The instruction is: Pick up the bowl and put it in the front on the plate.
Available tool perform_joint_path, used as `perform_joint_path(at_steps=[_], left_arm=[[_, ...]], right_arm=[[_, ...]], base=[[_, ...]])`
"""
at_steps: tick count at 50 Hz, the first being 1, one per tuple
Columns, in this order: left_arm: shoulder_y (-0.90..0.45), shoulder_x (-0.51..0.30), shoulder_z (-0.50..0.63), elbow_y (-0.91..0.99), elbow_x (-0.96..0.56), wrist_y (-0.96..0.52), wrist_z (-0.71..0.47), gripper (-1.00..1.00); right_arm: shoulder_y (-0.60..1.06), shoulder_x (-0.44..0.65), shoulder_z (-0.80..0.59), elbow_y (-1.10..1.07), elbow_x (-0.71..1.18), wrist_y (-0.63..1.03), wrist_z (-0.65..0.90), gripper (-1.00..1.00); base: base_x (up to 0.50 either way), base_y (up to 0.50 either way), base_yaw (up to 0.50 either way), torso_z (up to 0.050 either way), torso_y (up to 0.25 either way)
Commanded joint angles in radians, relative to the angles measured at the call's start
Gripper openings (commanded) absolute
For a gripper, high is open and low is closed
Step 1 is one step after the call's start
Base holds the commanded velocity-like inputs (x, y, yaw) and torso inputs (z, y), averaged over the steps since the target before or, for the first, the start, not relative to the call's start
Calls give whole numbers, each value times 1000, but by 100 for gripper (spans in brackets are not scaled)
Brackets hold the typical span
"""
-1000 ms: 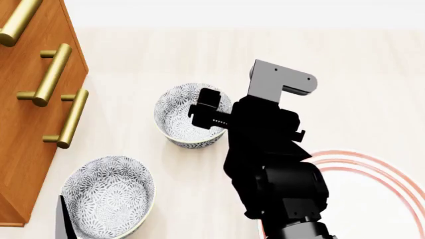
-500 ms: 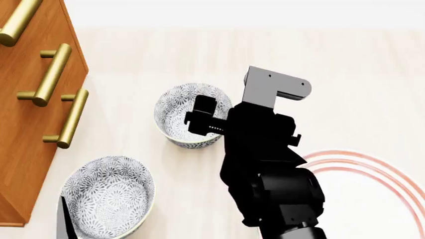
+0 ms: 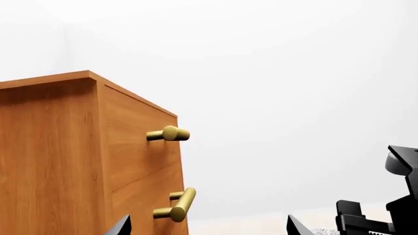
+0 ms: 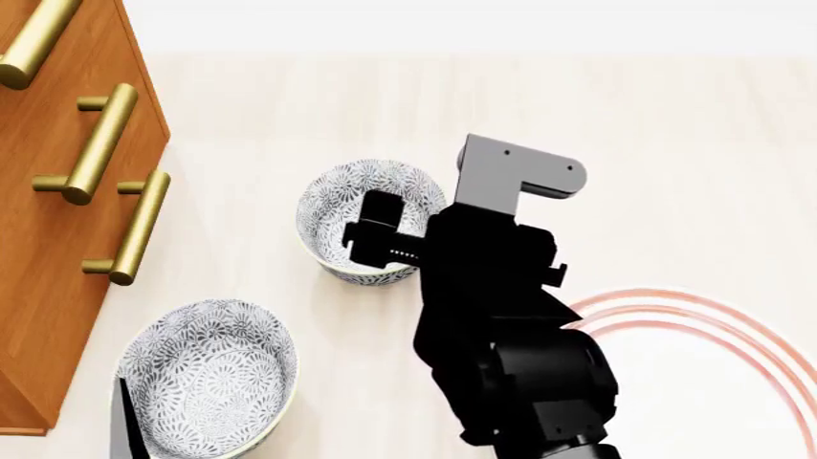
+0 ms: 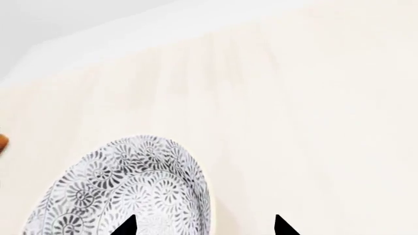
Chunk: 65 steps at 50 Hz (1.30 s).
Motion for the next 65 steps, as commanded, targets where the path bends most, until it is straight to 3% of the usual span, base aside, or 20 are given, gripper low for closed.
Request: perform_joint_path(at_steps=[1, 43, 44, 65], left_arm=[[-1, 5, -7, 2, 5, -5, 6, 100], [-5, -9, 12, -10, -4, -6, -5, 100], [-5, -9, 13, -10, -4, -5, -6, 100], [-4, -16, 20, -5, -7, -9, -11, 100]], right_arm=[[-4, -7, -6, -5, 10, -4, -8, 100], [-5, -14, -66, 47, 77, -64, -23, 100], [-8, -11, -69, 39, 77, -65, -18, -100], [-32, 15, -91, -58, 114, -51, 19, -100]], base=[[0, 0, 0, 0, 0], [0, 0, 0, 0, 0], [0, 0, 0, 0, 0], [0, 0, 0, 0, 0]])
